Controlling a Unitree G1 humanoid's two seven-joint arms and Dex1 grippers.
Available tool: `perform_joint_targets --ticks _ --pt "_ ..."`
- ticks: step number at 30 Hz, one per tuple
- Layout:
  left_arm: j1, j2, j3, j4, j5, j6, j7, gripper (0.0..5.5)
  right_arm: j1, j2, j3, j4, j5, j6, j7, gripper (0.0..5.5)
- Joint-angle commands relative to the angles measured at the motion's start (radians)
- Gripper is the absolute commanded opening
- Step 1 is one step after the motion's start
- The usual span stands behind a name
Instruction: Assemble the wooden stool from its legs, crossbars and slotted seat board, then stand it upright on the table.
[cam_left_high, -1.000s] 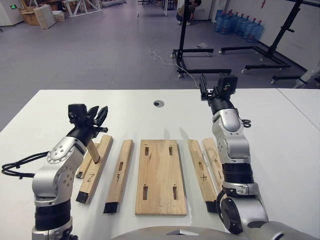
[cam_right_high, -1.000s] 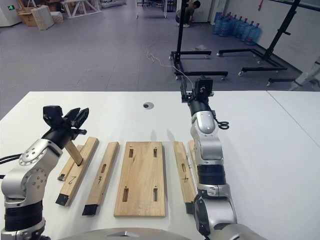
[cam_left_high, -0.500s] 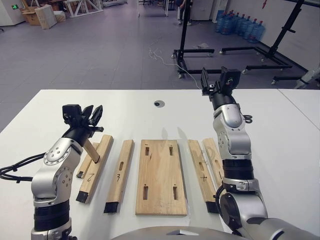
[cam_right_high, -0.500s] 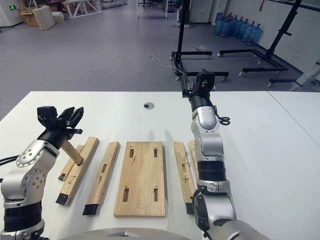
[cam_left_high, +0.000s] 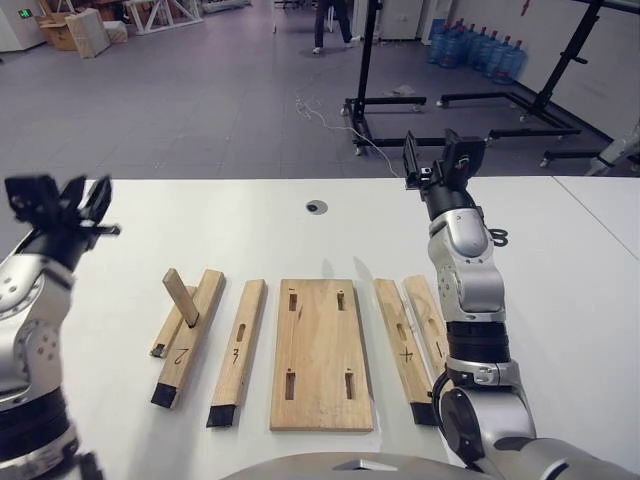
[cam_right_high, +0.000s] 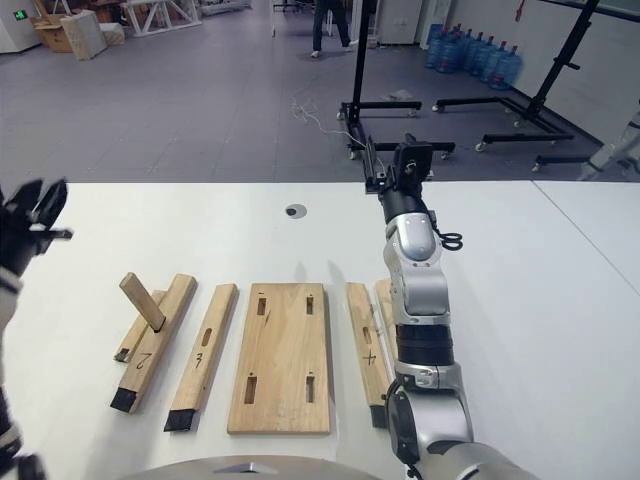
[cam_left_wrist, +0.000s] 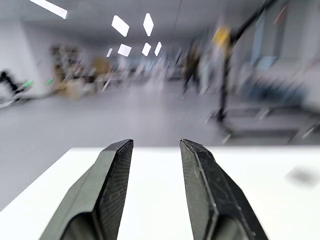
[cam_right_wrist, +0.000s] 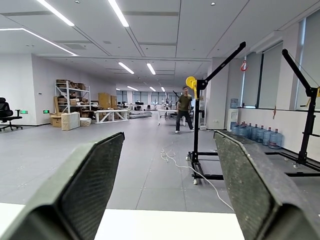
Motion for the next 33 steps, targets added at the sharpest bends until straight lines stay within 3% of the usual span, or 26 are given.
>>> perform_joint_targets --ticks 1,9,16,33 --pt "0.151 -0.018 -0.069 -0.003 0.041 -0.017 -0.07 1.69 0.032 0.001 0.004 -0.042 0.001 0.032 -0.007 3.29" --pt "0.414 -0.085 -0.141 -0.189 0.013 0.031 -0.146 2.69 0.084 0.002 0.015 -0.109 -0.006 0.08 -0.014 3.29" --pt "0.445 -0.065 -0.199 -0.348 -0.049 0.193 -0.159 3.56 0.095 0.007 0.023 -0.131 -0.008 0.104 -0.024 3.29" --pt "0.507 -0.071 -0.309 -0.336 0.053 0.264 -0.123 3.56 0.1 0.004 0.024 -0.159 -0.003 0.134 -0.026 3.29"
